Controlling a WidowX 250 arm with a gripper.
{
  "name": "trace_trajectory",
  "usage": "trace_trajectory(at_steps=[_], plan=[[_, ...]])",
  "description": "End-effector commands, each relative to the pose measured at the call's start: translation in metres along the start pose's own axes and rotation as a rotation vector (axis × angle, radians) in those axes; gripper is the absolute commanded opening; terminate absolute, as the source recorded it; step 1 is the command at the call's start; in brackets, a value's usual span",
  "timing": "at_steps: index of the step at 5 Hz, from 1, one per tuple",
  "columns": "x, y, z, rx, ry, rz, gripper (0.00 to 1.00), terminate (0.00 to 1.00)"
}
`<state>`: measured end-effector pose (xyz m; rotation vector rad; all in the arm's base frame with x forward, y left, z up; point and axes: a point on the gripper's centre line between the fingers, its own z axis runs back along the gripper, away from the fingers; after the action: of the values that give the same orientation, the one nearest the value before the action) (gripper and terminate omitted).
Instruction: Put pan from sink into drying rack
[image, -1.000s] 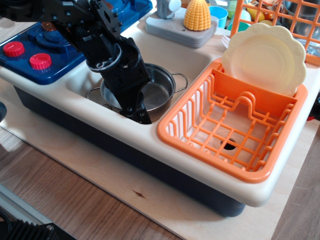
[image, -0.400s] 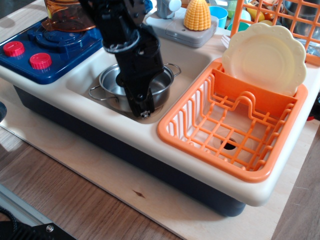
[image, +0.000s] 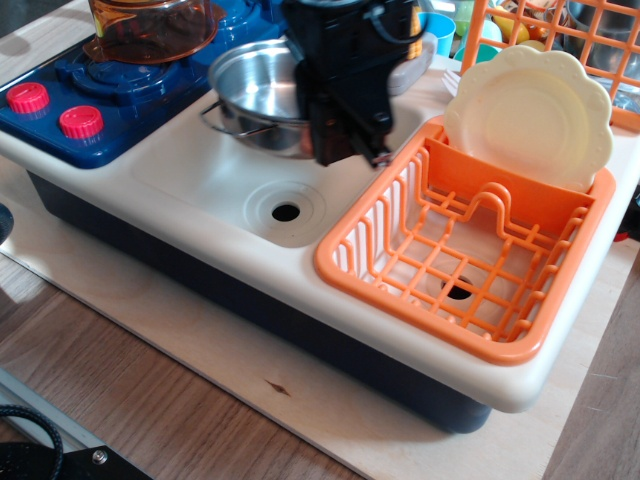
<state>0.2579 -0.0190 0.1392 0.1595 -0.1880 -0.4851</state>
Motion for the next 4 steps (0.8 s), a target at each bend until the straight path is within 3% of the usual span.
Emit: trace_trajectory(at_steps=[1,3,4], plan=[[0.036,-0.034,0.03,0.0,-0.047,0.074,0.0,0.0],[0.062,-0.088,0.04,-0.026,-0.048,0.188,0.0,0.0],[0.061,-0.104,0.033,0.018,-0.086,0.223,1.0,0.0]])
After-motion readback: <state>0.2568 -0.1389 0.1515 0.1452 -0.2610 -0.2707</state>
